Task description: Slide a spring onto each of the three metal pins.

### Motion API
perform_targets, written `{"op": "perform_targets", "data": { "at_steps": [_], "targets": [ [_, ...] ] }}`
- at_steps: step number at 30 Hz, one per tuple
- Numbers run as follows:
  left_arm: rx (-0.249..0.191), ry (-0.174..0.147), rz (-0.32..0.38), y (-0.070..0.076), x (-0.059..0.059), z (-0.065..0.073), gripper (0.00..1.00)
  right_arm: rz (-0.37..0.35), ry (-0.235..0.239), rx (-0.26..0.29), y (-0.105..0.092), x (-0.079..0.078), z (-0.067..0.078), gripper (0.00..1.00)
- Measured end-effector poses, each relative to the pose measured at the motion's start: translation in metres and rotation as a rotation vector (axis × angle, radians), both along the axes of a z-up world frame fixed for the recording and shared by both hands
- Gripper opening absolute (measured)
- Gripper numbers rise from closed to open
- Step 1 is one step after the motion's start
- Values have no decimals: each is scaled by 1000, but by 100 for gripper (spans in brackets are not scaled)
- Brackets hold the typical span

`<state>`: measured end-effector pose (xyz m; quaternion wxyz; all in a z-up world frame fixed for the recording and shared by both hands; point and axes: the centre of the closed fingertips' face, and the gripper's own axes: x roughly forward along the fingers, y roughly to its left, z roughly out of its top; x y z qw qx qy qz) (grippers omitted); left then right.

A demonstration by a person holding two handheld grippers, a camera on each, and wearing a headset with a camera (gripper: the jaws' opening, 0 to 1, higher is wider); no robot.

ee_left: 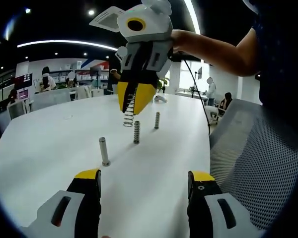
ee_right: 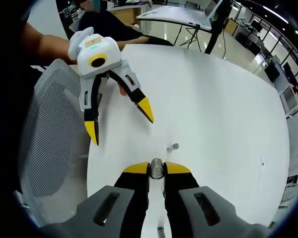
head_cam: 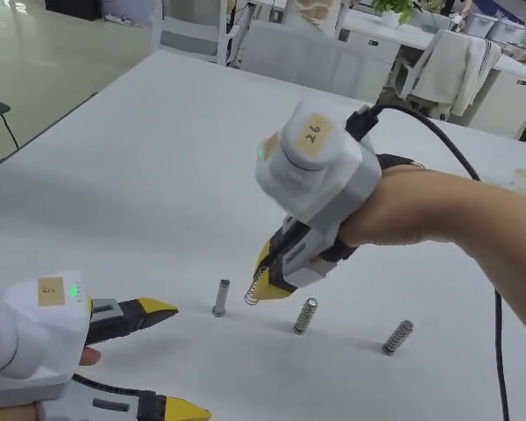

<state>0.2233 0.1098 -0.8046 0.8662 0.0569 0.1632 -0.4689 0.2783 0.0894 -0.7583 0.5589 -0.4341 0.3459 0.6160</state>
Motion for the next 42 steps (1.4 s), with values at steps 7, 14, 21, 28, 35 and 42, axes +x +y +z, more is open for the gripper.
{"op": "perform_targets", "data": {
  "at_steps": [7, 14, 21, 28, 35, 42],
  "targets": [
    [2, 1, -5, -2, -2, -1, 67, 2, -6, -2, 12, 12, -1, 8],
    [0, 6, -4, 0, -3, -2, 66, 3, 1, -8, 18, 20, -6, 8],
    [3, 14, -14, -2, -6, -6, 66, -2, 14, -15, 22, 20, -12, 8],
    [1, 14, -12, -1, -4, -5, 65, 1, 22, -24, 25, 20, -16, 8],
    [2, 15, -10, 1, -2, -6, 65, 6, 30, -35, 28, 22, -23, 8],
    [1, 20, -8, 3, -3, -8, 64, 7, 39, -44, 29, 23, -27, 8]
  ]
}}
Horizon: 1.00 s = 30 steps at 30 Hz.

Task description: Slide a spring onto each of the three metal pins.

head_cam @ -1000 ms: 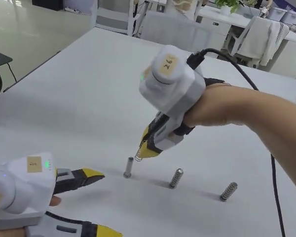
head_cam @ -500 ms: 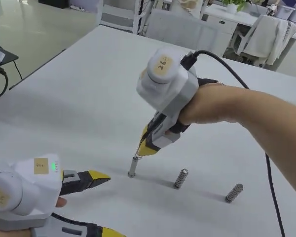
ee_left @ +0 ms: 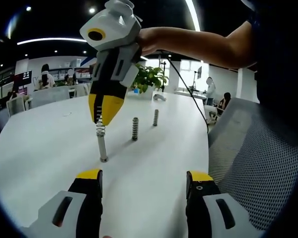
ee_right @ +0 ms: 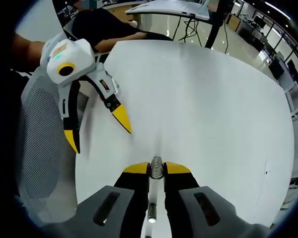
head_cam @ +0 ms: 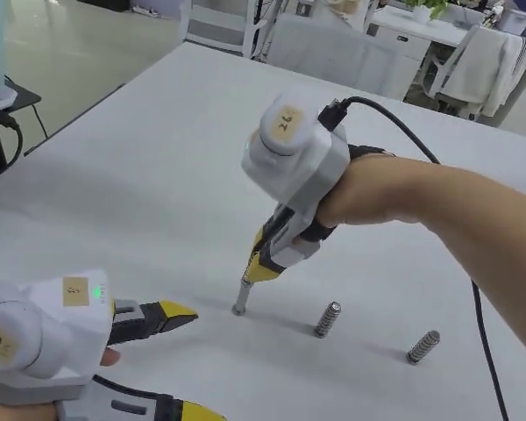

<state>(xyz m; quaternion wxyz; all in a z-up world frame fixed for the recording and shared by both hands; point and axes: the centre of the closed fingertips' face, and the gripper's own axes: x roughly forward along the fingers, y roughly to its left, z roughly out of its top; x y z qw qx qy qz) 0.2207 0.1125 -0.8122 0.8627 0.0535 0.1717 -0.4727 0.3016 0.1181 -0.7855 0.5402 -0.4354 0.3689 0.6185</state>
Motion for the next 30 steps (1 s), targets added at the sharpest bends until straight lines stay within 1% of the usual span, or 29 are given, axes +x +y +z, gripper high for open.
{"op": "perform_targets", "data": {
  "at_steps": [11, 23, 27, 30],
  "targets": [
    [-2, 4, 3, 1, 0, -1, 63, 10, 2, -38, 0, 0, -14, 8],
    [-1, 7, 6, 2, 1, -2, 63, 7, 12, -63, 2, -4, -33, 9],
    [-2, 7, 7, 3, 1, -2, 63, 2, 15, -66, 2, -5, -36, 9],
    [-1, 6, 6, 3, 2, -2, 63, -3, 17, -70, 3, -4, -40, 9]
  ]
}}
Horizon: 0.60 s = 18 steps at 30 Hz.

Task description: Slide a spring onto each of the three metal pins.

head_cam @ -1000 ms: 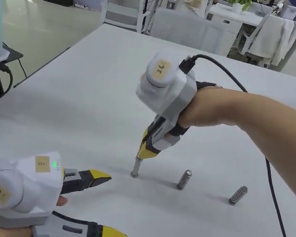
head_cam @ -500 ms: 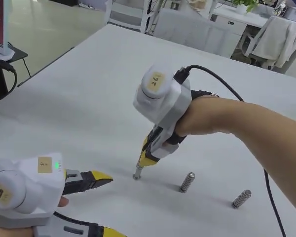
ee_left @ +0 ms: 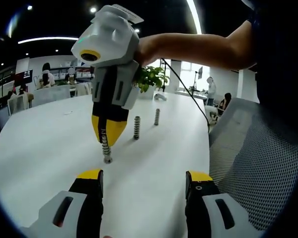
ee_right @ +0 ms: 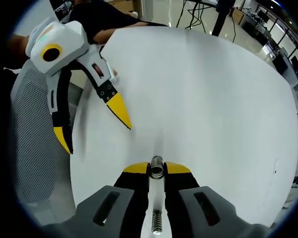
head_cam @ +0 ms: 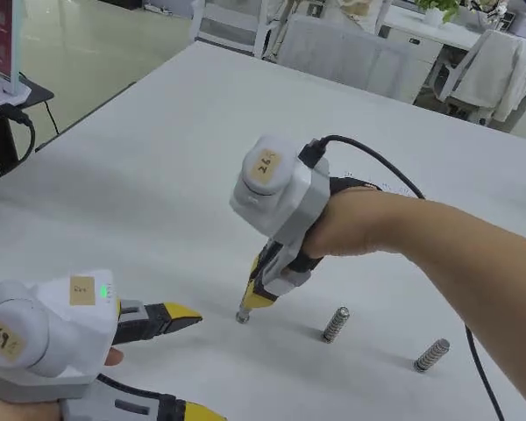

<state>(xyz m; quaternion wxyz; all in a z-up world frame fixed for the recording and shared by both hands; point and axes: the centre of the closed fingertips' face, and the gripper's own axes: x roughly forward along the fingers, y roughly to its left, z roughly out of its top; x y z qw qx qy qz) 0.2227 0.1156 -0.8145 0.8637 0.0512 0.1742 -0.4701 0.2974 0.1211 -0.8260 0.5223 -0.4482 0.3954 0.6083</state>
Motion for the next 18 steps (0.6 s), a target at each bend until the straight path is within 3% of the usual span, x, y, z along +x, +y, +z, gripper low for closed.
{"op": "perform_targets", "data": {
  "at_steps": [18],
  "targets": [
    [4, 2, 2, 2, 1, 0, 62, 15, -6, -29, 1, -2, -15, 9]
  ]
}}
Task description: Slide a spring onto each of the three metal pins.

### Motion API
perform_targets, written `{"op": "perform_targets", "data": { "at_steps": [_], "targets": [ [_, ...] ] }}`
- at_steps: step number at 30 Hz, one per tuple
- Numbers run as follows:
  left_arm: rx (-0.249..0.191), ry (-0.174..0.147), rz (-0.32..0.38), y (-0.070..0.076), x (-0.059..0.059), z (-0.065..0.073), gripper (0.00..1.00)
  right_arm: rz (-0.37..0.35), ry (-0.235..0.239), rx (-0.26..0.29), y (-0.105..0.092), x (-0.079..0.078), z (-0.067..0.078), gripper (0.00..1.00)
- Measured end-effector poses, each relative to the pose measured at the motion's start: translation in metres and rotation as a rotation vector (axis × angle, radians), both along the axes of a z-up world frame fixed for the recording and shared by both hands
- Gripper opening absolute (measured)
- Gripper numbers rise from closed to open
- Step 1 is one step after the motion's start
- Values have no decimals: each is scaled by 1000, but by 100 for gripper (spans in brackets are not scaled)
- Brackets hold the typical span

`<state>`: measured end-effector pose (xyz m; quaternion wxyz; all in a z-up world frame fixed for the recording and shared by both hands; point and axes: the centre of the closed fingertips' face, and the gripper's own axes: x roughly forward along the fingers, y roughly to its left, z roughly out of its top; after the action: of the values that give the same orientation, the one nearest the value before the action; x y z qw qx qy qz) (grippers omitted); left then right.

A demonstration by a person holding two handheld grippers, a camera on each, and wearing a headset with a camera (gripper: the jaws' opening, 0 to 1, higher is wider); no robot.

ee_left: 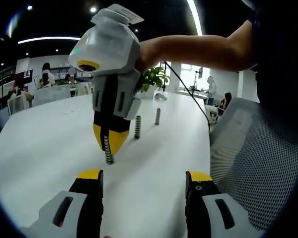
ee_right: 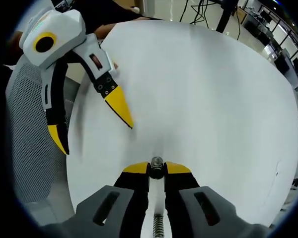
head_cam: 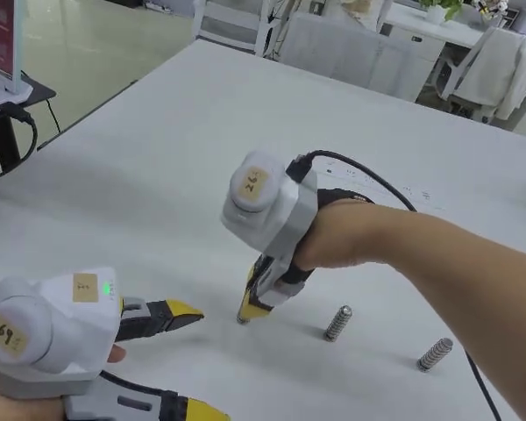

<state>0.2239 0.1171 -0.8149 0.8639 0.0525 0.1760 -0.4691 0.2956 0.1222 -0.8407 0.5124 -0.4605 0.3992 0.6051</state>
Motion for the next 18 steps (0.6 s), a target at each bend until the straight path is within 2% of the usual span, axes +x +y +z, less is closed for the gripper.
{"op": "perform_targets", "data": {
  "at_steps": [12, 18],
  "targets": [
    [-1, 0, -3, -2, 1, 0, 62, 11, 7, 4, 0, -3, -1, 10],
    [0, 1, -1, 0, 2, 0, 63, 6, 12, 9, 0, -4, -2, 16]
  ]
}}
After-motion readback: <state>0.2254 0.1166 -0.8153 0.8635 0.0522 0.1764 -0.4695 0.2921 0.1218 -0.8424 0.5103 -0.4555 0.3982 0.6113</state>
